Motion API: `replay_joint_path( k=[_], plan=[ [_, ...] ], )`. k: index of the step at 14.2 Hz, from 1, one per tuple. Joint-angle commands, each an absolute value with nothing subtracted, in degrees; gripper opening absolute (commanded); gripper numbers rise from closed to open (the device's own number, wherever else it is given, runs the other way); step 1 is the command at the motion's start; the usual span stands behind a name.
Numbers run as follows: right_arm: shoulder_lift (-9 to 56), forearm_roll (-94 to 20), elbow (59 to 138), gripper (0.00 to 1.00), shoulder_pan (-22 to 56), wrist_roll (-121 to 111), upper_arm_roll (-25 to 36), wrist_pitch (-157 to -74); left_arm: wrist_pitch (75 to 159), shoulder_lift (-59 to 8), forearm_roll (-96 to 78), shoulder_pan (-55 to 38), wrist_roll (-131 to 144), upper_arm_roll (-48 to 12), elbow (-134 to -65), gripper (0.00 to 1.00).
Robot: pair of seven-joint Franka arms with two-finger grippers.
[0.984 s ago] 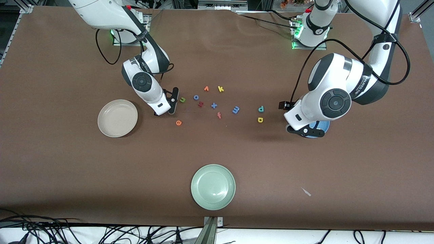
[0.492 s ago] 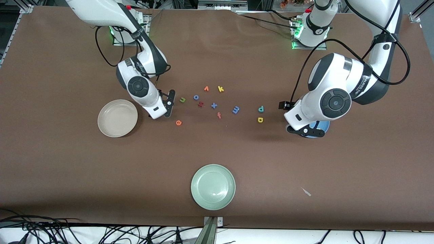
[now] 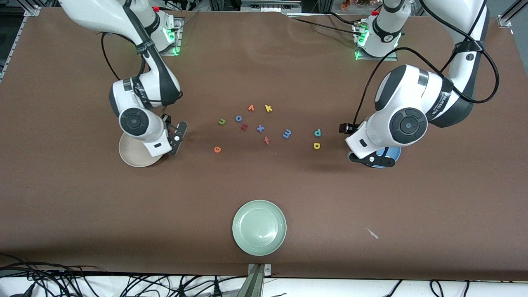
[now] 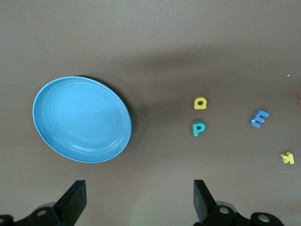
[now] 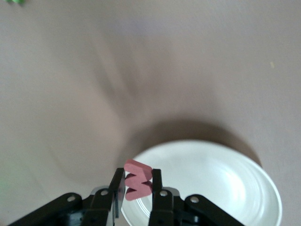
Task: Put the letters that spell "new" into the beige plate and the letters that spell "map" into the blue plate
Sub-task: 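Carry the pink M to the beige plate and open the right gripper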
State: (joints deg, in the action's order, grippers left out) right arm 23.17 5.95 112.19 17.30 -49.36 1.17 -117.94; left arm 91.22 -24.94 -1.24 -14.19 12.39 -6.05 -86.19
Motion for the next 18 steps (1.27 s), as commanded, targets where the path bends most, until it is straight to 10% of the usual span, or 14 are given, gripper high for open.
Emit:
replay_joint_path(
  k=[1, 4, 6, 18],
  plan=[
    [23.29, 6.06, 111.71, 0.05, 17.32, -48.96, 4.12, -117.42, 90.44, -24.52, -1.76, -14.15, 12.75, -5.8, -85.78, 1.0],
    [24.43, 5.89, 111.71, 0.13, 16.7, -48.78, 5.45, -119.0, 90.35, -24.52, -1.76, -14.15, 12.74, -5.71, -85.61, 1.0],
    [24.52, 5.71, 111.71, 1.0, 16.44, -48.52, 5.45, -119.53, 90.35, -24.52, -1.76, -14.15, 12.74, -5.71, -85.61, 1.0],
    [20.05, 5.1, 115.74, 1.0, 17.4, -2.67, -7.19, -119.43, 97.97, -30.3, -1.76, -20.55, 25.46, -5.89, -86.04, 1.0]
  ],
)
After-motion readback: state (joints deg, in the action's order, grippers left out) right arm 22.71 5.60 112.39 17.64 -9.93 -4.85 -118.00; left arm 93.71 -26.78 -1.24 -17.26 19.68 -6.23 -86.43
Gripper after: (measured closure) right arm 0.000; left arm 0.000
